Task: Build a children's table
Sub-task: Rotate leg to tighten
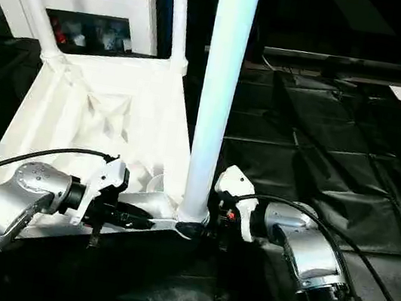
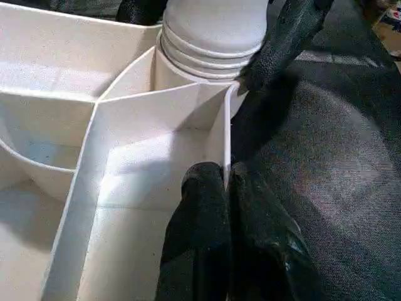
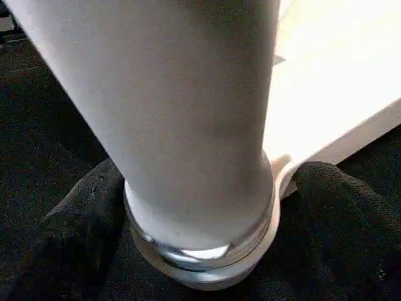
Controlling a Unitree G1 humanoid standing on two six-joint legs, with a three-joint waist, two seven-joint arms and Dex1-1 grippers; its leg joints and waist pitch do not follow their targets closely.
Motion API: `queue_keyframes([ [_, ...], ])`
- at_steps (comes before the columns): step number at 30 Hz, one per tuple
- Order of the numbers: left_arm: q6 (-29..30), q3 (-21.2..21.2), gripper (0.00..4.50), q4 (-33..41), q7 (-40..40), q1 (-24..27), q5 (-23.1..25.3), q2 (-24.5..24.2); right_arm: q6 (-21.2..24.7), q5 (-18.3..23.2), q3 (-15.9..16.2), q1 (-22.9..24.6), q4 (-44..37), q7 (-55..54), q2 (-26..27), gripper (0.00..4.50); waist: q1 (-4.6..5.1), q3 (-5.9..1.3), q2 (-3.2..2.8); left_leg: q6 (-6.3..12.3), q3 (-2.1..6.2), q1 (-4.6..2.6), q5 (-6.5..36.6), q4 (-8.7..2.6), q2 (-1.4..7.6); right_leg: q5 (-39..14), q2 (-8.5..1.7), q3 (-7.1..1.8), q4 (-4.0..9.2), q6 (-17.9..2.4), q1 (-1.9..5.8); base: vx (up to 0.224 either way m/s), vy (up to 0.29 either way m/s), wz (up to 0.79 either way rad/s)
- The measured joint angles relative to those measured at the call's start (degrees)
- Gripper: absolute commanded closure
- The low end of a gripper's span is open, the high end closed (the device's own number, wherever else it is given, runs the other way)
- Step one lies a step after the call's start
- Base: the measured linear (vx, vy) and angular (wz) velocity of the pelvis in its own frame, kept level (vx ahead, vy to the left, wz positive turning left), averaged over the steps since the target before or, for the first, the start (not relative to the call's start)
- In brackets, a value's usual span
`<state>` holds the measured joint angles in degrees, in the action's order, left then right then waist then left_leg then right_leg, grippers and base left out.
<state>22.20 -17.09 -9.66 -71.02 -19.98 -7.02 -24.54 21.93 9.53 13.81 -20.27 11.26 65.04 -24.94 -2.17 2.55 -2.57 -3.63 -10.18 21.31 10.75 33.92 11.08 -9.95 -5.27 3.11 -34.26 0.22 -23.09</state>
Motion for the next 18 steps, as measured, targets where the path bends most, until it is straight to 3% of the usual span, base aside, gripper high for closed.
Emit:
queue_keyframes([
  [10,0.0,0.5,4.50,0.0,0.1,0.1,0.0,-0.2,0.2,0.9,-0.2,0.1,0.0,0.1,0.0,1.02,0.32,0.00,0.00,0.00,0.00,-0.08,0.0,0.05,0.00,0.0,0.00,-0.02,-0.14,0.0,0.00,0.000,0.000,0.00],
  [18,-0.2,0.5,4.50,0.0,1.1,0.1,0.1,0.1,0.4,0.9,-0.5,0.7,-0.5,-0.4,0.0,1.28,0.49,0.00,0.00,-0.01,0.00,-0.14,0.0,0.06,-0.01,0.0,0.01,-0.07,-0.17,0.0,0.01,0.000,0.000,0.00],
])
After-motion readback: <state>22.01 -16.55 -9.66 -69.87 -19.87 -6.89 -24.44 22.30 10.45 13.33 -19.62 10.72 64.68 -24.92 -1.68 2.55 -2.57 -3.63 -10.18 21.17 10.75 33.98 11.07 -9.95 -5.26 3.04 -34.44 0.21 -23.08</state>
